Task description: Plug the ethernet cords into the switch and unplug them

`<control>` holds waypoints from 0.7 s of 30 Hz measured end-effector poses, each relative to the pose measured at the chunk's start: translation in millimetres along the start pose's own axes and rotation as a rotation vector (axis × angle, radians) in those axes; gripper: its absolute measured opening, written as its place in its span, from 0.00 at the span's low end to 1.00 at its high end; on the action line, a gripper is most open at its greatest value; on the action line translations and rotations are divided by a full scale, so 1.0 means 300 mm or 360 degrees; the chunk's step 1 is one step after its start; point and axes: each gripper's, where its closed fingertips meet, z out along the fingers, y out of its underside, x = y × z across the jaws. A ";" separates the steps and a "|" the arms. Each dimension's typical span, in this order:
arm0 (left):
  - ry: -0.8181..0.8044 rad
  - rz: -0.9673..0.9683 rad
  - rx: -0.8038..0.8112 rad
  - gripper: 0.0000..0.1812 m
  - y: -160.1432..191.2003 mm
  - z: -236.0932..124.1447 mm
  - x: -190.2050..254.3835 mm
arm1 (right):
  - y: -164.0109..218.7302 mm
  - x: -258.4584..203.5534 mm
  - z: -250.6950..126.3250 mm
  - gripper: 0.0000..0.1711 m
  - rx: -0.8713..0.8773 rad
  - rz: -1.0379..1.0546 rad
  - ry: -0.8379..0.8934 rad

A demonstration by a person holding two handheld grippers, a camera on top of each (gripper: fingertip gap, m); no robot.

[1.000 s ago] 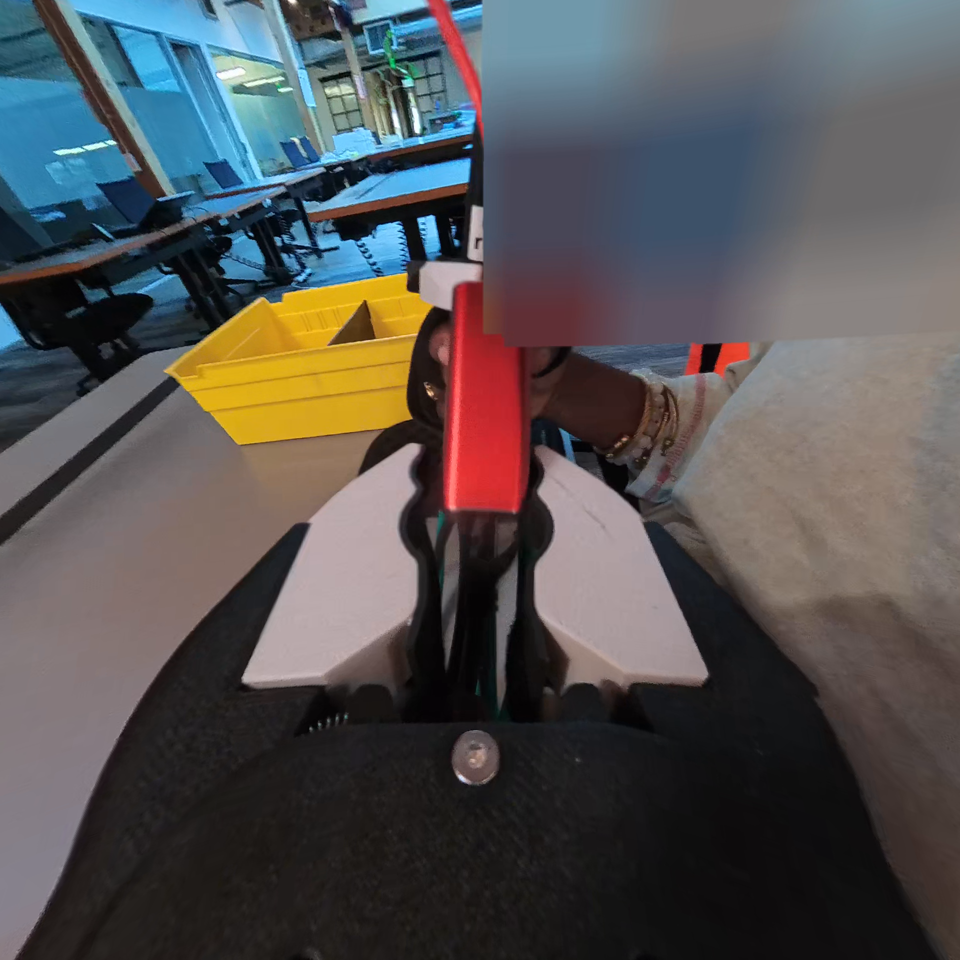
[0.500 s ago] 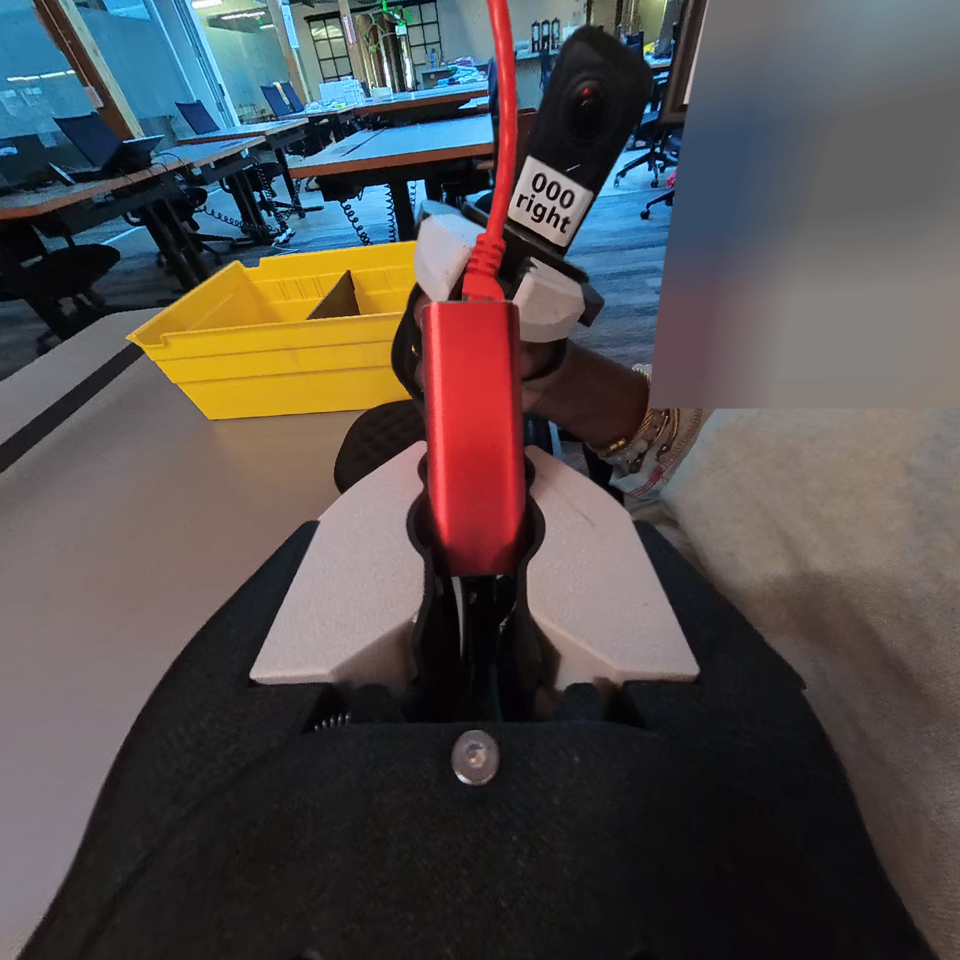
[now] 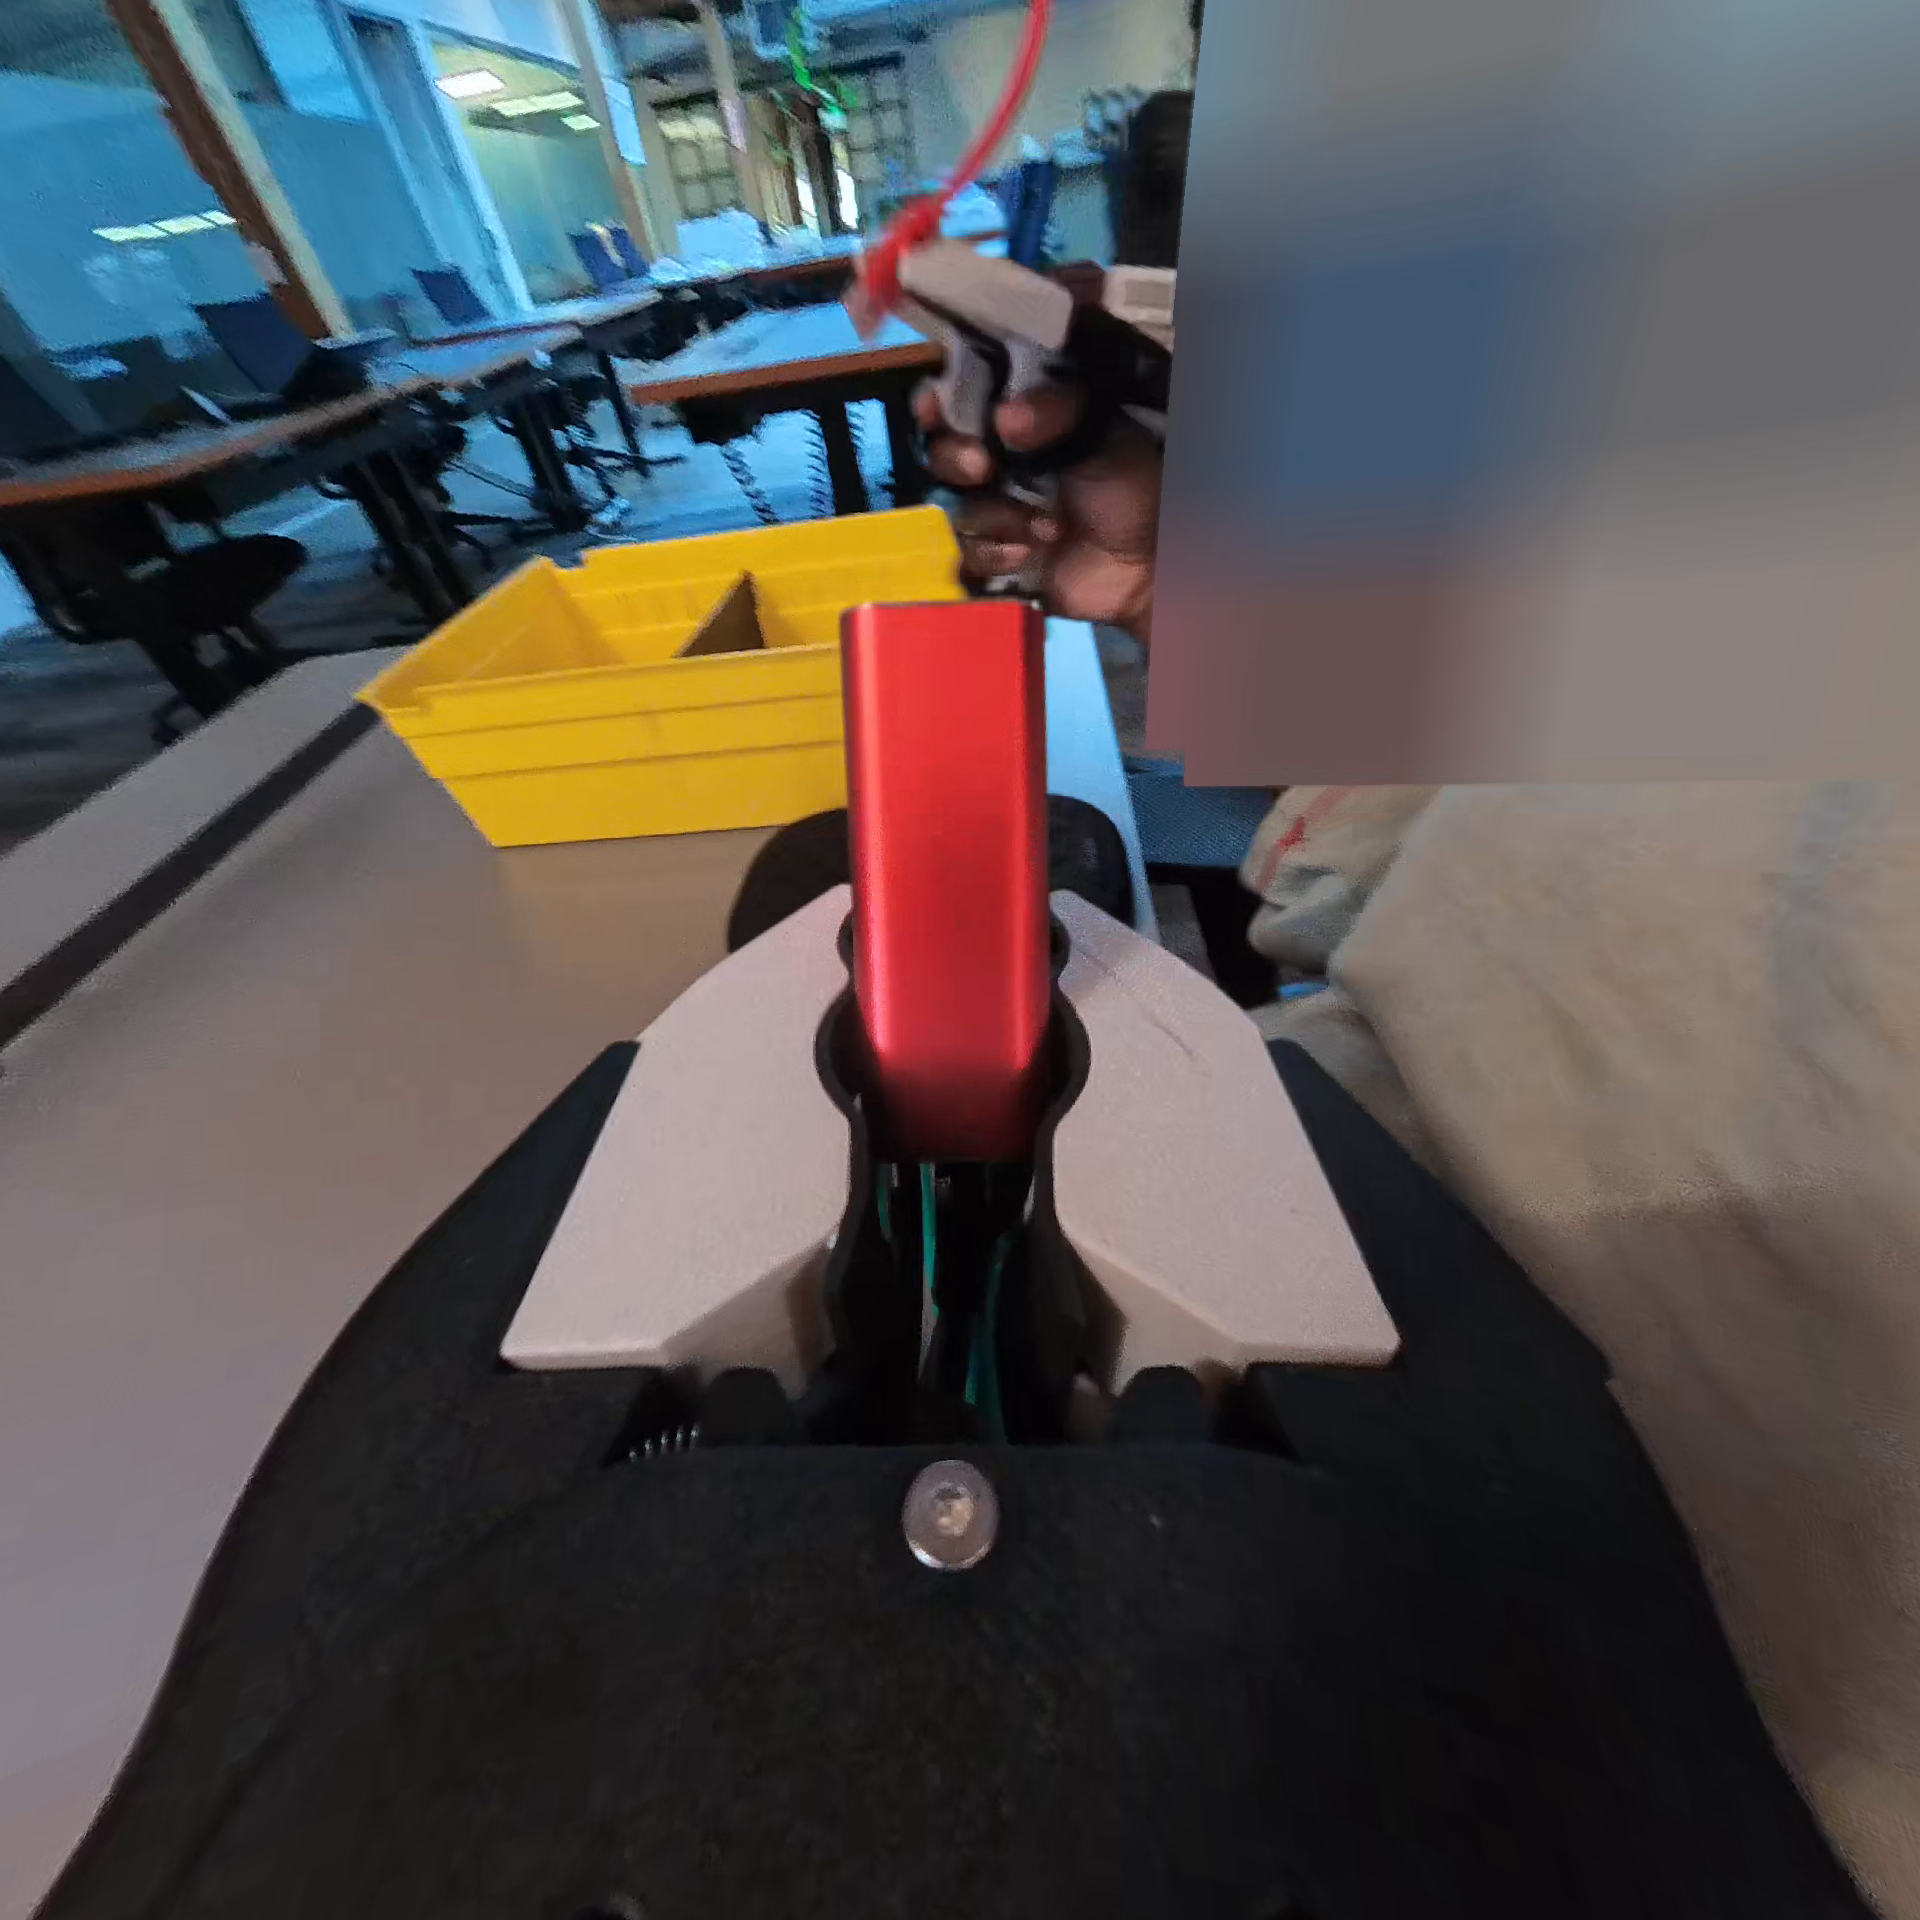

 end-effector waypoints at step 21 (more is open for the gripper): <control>-0.0061 -0.0073 0.0096 0.16 -0.009 0.008 -0.041 | 0.333 0.212 -0.367 0.09 -0.1254 0.0472 0.0554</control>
